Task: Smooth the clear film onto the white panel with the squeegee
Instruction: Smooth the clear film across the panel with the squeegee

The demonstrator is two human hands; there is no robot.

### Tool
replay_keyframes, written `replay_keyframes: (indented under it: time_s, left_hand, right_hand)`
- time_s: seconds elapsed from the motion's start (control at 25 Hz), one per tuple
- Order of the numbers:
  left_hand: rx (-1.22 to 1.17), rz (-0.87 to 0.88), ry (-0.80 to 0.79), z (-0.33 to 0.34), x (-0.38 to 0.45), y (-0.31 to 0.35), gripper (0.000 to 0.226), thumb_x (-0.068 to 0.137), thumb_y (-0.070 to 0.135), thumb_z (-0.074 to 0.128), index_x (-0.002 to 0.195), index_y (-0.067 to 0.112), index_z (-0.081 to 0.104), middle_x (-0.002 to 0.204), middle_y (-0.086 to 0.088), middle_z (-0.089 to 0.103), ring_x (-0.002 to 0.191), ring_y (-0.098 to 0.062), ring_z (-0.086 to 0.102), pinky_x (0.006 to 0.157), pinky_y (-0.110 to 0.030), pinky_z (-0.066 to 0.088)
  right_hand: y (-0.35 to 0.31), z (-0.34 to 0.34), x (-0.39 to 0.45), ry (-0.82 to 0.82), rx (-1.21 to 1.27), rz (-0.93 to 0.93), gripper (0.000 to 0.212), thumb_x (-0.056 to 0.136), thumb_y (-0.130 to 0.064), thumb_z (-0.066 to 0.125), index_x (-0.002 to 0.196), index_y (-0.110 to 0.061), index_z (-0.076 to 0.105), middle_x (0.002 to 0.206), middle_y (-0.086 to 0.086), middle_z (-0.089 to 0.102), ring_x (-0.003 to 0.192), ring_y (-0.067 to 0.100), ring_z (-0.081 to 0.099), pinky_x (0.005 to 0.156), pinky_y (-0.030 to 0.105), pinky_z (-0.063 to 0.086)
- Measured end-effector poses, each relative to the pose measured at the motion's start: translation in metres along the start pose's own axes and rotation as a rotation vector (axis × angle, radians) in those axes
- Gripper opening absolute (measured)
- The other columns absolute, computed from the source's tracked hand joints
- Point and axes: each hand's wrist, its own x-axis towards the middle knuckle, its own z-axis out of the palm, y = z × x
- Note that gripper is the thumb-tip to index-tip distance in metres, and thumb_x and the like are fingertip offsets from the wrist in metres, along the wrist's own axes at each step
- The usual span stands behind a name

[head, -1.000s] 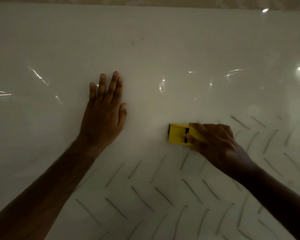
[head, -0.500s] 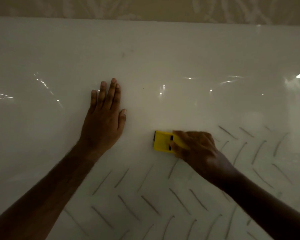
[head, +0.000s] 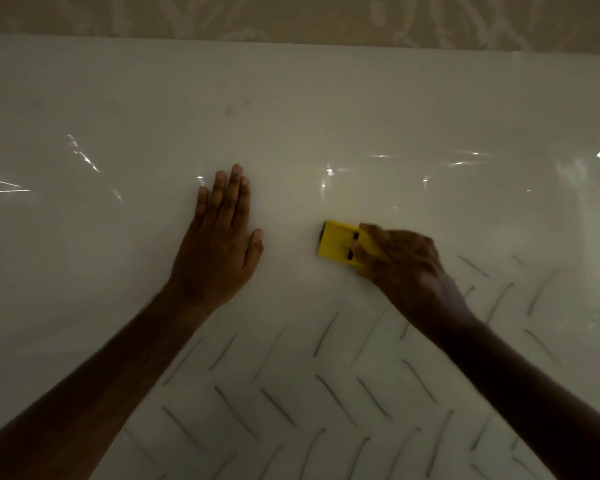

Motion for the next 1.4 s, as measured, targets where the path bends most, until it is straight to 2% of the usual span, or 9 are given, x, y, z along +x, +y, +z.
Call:
replay_keyframes:
  time_s: [0.16, 0.36, 0.48, 0.64, 0.76, 1.0, 1.12, 1.24, 1.4]
  left_hand:
    - [-0.001, 0.002, -0.003, 0.000, 0.000, 0.003, 0.076, 0.109, 0.038, 0.033, 0.168, -0.007, 0.015, 0.178, -0.026, 0.010, 0.166, -0.043, 0.009, 0.136, -0.054, 0.007]
    - [0.017, -0.008, -0.004, 0.002, 0.003, 0.013, 0.078, 0.109, 0.039, 0.033, 0.166, -0.010, 0.014, 0.176, -0.030, 0.010, 0.165, -0.046, 0.010, 0.135, -0.056, 0.011]
    - [0.023, 0.007, 0.006, 0.005, 0.010, 0.024, 0.077, 0.109, 0.039, 0.032, 0.166, -0.011, 0.016, 0.176, -0.031, 0.011, 0.164, -0.047, 0.011, 0.134, -0.060, 0.014]
    - [0.019, 0.019, 0.012, 0.009, 0.018, 0.041, 0.078, 0.108, 0.039, 0.034, 0.166, -0.010, 0.016, 0.176, -0.030, 0.011, 0.165, -0.046, 0.011, 0.135, -0.056, 0.010]
    - [0.009, 0.032, -0.001, 0.010, 0.019, 0.047, 0.078, 0.108, 0.039, 0.034, 0.166, -0.009, 0.015, 0.177, -0.029, 0.010, 0.165, -0.045, 0.010, 0.135, -0.056, 0.008]
    - [-0.001, 0.030, -0.009, 0.012, 0.025, 0.057, 0.078, 0.109, 0.040, 0.032, 0.166, -0.010, 0.015, 0.176, -0.030, 0.009, 0.165, -0.046, 0.010, 0.135, -0.057, 0.007]
    - [-0.007, 0.019, 0.001, 0.013, 0.027, 0.064, 0.078, 0.109, 0.040, 0.032, 0.166, -0.010, 0.015, 0.176, -0.030, 0.009, 0.165, -0.046, 0.010, 0.135, -0.057, 0.007]
    - [-0.017, 0.015, -0.009, 0.014, 0.028, 0.067, 0.079, 0.108, 0.040, 0.033, 0.167, -0.009, 0.015, 0.177, -0.030, 0.008, 0.165, -0.045, 0.009, 0.136, -0.057, 0.005]
    - [-0.018, 0.048, -0.026, 0.014, 0.029, 0.077, 0.079, 0.108, 0.040, 0.033, 0.167, -0.009, 0.015, 0.177, -0.029, 0.009, 0.165, -0.046, 0.010, 0.135, -0.059, 0.008]
  right_hand:
    - [-0.007, -0.020, -0.063, -0.121, -0.017, -0.082, 0.039, 0.105, -0.024, 0.068, 0.144, -0.020, 0.065, 0.154, 0.009, 0.057, 0.122, 0.040, 0.064, 0.099, 0.051, 0.047]
    - [0.042, -0.036, -0.055, -0.084, -0.154, 0.133, 0.039, 0.106, -0.031, 0.061, 0.142, -0.021, 0.065, 0.158, 0.007, 0.053, 0.117, 0.043, 0.062, 0.096, 0.052, 0.045]
    - [0.043, -0.028, -0.031, -0.050, -0.126, 0.215, 0.039, 0.105, -0.031, 0.061, 0.143, -0.022, 0.064, 0.158, 0.006, 0.052, 0.117, 0.040, 0.061, 0.096, 0.052, 0.046]
    - [0.022, -0.028, -0.065, -0.091, -0.096, 0.098, 0.032, 0.109, -0.031, 0.058, 0.138, -0.020, 0.068, 0.157, 0.008, 0.053, 0.119, 0.041, 0.061, 0.099, 0.051, 0.046]
    - [0.036, -0.045, -0.101, -0.128, -0.106, 0.070, 0.033, 0.109, -0.033, 0.054, 0.133, -0.018, 0.072, 0.156, 0.009, 0.055, 0.119, 0.041, 0.064, 0.097, 0.052, 0.047]
    - [0.093, -0.060, -0.063, -0.084, -0.126, 0.338, 0.041, 0.104, -0.037, 0.056, 0.142, -0.025, 0.064, 0.160, 0.001, 0.050, 0.116, 0.040, 0.057, 0.097, 0.051, 0.043]
    - [0.073, -0.048, -0.060, -0.057, -0.090, 0.235, 0.034, 0.107, -0.034, 0.055, 0.135, -0.021, 0.069, 0.157, 0.006, 0.054, 0.118, 0.038, 0.058, 0.097, 0.049, 0.044]
    - [0.052, -0.050, -0.110, -0.119, -0.072, 0.090, 0.033, 0.110, -0.035, 0.053, 0.133, -0.020, 0.072, 0.156, 0.006, 0.055, 0.122, 0.035, 0.060, 0.100, 0.047, 0.044]
    - [0.088, -0.074, -0.137, -0.139, -0.117, 0.239, 0.036, 0.104, -0.035, 0.057, 0.137, -0.024, 0.068, 0.158, 0.004, 0.053, 0.123, 0.040, 0.062, 0.099, 0.049, 0.044]
